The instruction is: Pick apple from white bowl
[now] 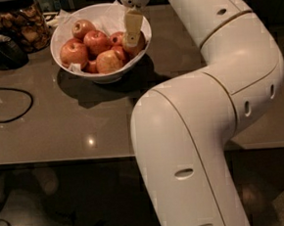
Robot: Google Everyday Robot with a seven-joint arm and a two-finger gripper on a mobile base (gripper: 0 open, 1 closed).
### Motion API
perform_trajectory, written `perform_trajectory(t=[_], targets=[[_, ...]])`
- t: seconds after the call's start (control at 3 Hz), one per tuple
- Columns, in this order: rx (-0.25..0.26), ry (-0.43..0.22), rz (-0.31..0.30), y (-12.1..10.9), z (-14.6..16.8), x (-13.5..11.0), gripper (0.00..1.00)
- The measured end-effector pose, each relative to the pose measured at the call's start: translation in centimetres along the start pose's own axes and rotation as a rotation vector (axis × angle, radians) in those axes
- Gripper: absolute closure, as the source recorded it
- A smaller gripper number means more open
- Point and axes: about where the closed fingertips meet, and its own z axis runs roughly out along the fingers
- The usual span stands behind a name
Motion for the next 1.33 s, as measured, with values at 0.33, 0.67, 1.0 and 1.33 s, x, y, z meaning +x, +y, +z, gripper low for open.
perform_trajectory(t=[0.33,0.67,1.0,1.33], targets=[[-0.011,0.002,0.002,0.0,0.5,0.1,0.26],[-0.032,0.005,0.007,0.4,1.2,0.4,0.25],[-0.053,0.012,0.014,0.8,1.8,0.8,0.24],[-0.069,0.015,0.016,1.1,2.2,1.0,0.24]])
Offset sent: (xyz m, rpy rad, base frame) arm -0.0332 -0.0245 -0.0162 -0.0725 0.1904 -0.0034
